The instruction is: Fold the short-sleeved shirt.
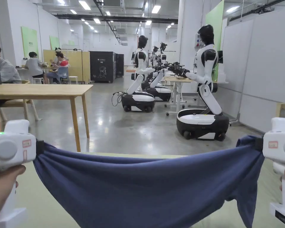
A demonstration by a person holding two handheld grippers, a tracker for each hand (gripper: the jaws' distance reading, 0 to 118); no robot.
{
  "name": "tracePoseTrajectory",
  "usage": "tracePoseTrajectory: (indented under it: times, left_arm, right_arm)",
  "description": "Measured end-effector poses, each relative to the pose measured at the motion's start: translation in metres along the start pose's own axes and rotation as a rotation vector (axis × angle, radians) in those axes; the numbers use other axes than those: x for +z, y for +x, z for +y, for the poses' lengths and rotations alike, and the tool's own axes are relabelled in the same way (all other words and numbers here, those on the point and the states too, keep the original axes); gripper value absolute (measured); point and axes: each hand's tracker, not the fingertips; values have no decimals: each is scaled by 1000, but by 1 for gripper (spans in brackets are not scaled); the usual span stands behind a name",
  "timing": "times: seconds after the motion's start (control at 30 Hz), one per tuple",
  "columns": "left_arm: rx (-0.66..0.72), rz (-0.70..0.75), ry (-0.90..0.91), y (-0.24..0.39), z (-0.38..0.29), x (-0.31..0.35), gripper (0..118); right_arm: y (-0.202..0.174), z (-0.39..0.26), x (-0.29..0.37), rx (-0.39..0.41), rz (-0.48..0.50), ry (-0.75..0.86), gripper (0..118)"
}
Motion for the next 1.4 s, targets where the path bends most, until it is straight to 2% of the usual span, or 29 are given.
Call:
tracePoseTrajectory:
  times: [0.27, 0.47, 0.57, 0.67, 0.73, 0.77, 0.8, 0.83, 0.87, 0.9, 0.93, 1.07, 1.1, 1.13, 1.17, 1.2, 1.23, 1.27, 1.33, 1.4]
  left_arm:
    - [-9, -86, -38, -12, -54, 83, 2]
    - [-32, -110, -248, -41, -170, 145, 2]
    - [6, -89, -409, -62, -244, 155, 2]
    - [64, -62, -511, -77, -291, 152, 2]
    - [40, -92, -450, -78, -292, 150, 7]
    - [13, -77, -438, -74, -285, 152, 27]
    - [-29, -46, -426, -68, -274, 157, 62]
    - [-68, -43, -401, -57, -262, 167, 100]
    - [-101, -53, -363, -48, -251, 175, 118]
    - [-127, -72, -284, -37, -240, 188, 117]
    - [-146, -81, -210, -25, -228, 200, 117]
    - [-183, -84, -83, 9, -210, 226, 116]
    - [-171, -82, -65, 12, -214, 232, 112]
    - [-159, -78, -62, 15, -215, 236, 100]
    - [-148, -81, -68, 16, -215, 238, 42]
    - [-132, -96, -72, 15, -216, 241, 0]
    - [-110, -136, -87, 11, -222, 242, 0]
    - [-167, -95, -107, 17, -223, 242, 0]
    - [-157, -89, -141, 21, -218, 241, 0]
    - [-130, -55, -155, -11, -235, 248, 0]
  right_arm:
    - [30, -61, 70, 53, 53, -28, 2]
    - [53, -184, 125, 152, 115, -243, 2]
    - [68, -266, 122, 236, 115, -427, 3]
    - [85, -318, 113, 171, 111, -570, 3]
    - [97, -322, 110, 121, 131, -568, 3]
    - [101, -317, 112, 99, 145, -561, 11]
    - [100, -305, 119, 87, 159, -544, 31]
    - [95, -293, 126, 105, 148, -505, 60]
    - [87, -281, 134, 149, 141, -445, 91]
    - [76, -268, 145, 167, 160, -380, 99]
    - [59, -254, 163, 165, 184, -302, 101]
    - [-7, -230, 205, 105, 290, -58, 101]
    - [-22, -229, 212, 98, 305, -21, 97]
    - [-37, -229, 218, 89, 320, -1, 79]
    - [-49, -230, 223, 90, 343, 25, 19]
    - [-62, -235, 225, 92, 345, 48, 0]
    - [-76, -239, 226, 104, 310, 53, 0]
    - [-83, -243, 228, 99, 295, 70, 0]
    - [-96, -245, 225, 74, 421, 18, 0]
    - [-110, -252, 226, 113, 407, 28, 0]
